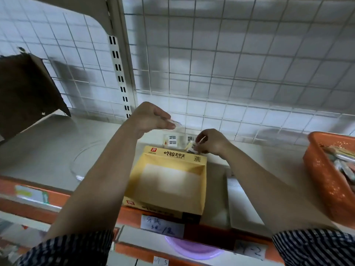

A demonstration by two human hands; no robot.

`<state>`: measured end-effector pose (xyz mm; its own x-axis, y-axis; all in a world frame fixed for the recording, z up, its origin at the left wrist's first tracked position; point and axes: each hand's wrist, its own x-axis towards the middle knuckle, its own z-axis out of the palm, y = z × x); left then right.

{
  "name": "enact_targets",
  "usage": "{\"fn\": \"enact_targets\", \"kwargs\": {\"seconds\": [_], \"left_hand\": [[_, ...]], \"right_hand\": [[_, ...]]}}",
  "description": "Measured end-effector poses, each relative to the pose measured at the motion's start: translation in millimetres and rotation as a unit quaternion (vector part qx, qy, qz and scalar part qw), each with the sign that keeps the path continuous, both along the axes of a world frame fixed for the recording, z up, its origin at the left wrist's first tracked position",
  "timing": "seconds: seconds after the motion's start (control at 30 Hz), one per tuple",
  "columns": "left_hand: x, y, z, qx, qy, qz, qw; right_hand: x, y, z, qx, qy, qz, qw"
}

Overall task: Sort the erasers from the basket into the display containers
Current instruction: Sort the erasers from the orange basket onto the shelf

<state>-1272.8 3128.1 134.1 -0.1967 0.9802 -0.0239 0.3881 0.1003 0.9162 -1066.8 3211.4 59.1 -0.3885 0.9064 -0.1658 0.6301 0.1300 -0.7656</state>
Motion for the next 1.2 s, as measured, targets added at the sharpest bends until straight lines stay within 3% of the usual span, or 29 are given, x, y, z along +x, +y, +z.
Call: {"fn": "enact_targets", "kwargs": {"seconds": [0.1, 0.33, 0.5, 0.8, 1.03, 1.2], "left_hand": [[-1.4, 20.1, -8.8, -0.039, -0.032, -0.007, 0.999], [10.9, 54.2, -39.3, -0.082, 0.257, 0.013, 0.963], [13.5, 68.4, -64.8, -0.099, 0.328, 0.011, 0.939], [26.9, 61.6, -67.5, -0.064, 0.336, 0.009, 0.940], [97.2, 61.5, -21.5, 0.127, 0.274, -0.010, 0.953], [181.9, 58.2, -8.5, 0.229, 0.226, -0.064, 0.945]], "right_hand": [[0.4, -2.1, -2.9, 0.010, -0.005, -0.020, 1.000], [32.4, -14.6, 5.1, 0.062, -0.020, -0.074, 0.995], [51.5, -23.5, 15.4, 0.068, -0.010, -0.093, 0.993], [70.9, -33.8, 18.3, 0.074, 0.011, -0.114, 0.991], [116.9, -35.8, 44.7, 0.184, 0.022, -0.160, 0.970], [187.9, -40.0, 69.2, 0.256, 0.009, -0.185, 0.949]]}}
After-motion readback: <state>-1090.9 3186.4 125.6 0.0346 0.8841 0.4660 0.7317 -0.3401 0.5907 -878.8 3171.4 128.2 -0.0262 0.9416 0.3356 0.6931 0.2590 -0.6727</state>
